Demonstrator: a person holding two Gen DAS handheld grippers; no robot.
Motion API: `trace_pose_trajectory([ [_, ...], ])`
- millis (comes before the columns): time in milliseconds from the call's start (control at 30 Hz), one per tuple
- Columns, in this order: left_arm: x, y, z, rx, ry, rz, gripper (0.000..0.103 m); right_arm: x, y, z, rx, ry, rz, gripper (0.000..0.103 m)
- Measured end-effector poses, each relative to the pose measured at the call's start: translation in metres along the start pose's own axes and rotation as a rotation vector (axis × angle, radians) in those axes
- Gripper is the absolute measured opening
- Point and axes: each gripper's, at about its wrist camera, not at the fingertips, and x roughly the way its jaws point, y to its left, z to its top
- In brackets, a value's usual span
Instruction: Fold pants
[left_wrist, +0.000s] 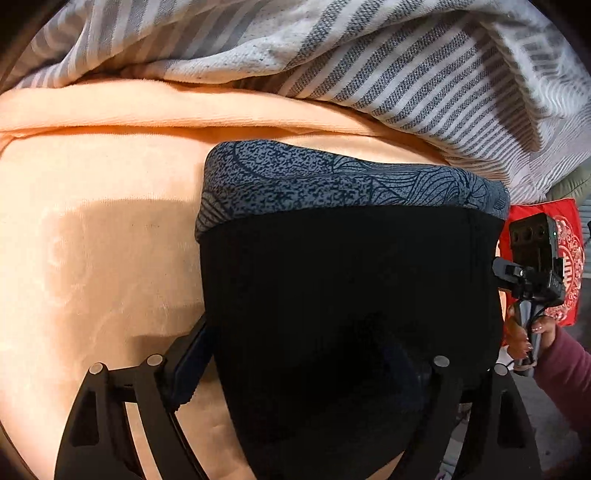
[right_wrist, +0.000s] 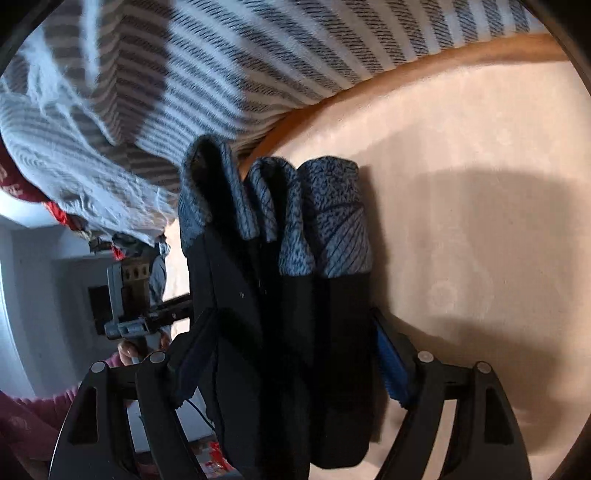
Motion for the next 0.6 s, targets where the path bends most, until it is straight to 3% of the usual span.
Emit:
trace_pose_trajectory([
  [67, -0.002, -0.002, -0.005, -0.018, -0.023, 0.012, 0.087, -0.003, 0.0, 0.0, 0.026, -0.005, -0.004, 0.079],
  [133, -0.007, -0.006, -0.011, -0.032, -0.054, 0.024, 0.079, -0.005, 0.001, -0.001, 0.048, -0.008, -0.026, 0.074],
  [200, -0.014, -0.014, -0.015, -0.017, -0.079, 0.04, 0.063, -0.004, 0.004, -0.002, 0.071, -0.017, -0.027, 0.06],
  [300, -0.026, -0.03, -0.022, 0.026, -0.106, 0.074, 0.052, -0.01, 0.012, -0.009, 0.078, -0.035, -0.022, 0.049],
  [600, -0.067, -0.063, -0.06, 0.031, -0.15, 0.097, 0.051, -0.04, 0.025, -0.039, 0.083, -0.035, 0.026, 0.046],
])
